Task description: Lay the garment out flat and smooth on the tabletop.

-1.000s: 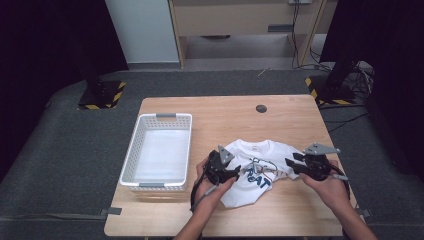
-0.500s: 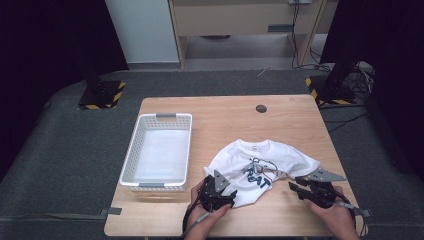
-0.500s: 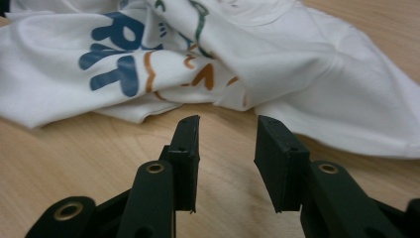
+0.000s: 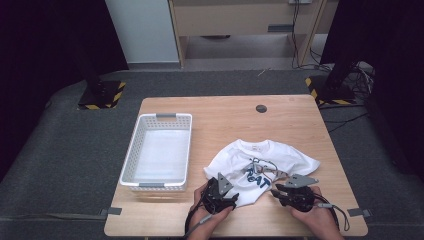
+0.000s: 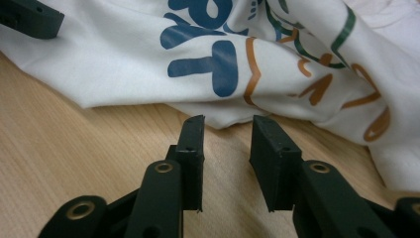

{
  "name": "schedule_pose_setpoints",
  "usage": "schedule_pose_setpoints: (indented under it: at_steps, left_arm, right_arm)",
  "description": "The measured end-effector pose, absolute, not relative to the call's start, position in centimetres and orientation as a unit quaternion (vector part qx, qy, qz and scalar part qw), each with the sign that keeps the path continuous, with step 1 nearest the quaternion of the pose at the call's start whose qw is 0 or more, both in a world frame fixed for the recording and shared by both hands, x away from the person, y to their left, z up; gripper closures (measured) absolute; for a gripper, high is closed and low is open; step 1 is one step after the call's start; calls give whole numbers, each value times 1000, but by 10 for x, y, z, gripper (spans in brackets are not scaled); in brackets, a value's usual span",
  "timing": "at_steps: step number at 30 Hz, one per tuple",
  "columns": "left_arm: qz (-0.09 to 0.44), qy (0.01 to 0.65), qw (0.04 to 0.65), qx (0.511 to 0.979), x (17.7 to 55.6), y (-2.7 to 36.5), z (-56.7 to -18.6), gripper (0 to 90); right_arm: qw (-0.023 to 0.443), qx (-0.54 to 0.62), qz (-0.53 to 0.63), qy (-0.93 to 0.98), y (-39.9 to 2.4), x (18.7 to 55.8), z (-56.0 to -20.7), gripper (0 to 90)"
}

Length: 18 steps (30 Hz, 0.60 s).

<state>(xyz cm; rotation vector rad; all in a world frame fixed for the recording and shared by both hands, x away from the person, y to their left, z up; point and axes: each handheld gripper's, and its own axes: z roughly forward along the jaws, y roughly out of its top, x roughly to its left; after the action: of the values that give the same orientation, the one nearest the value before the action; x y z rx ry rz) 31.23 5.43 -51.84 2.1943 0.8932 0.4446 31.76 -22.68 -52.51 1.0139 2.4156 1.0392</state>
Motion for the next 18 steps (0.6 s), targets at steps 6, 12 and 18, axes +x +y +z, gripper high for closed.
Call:
schedule_pose_setpoints:
  at_steps: [6, 12, 18]
  left_arm:
    - [176, 346, 357, 850, 312, 54, -519, 349]
    - [179, 349, 362, 846, 313, 58, -516, 350]
    - [183, 354, 368, 840, 314, 63, -513, 348]
  right_arm:
    - [159, 346, 340, 860, -214, 328, -526, 601]
    - [152, 337, 330, 869, -205, 333, -524, 736]
    - [147, 331, 335, 870, -207, 332, -524, 874]
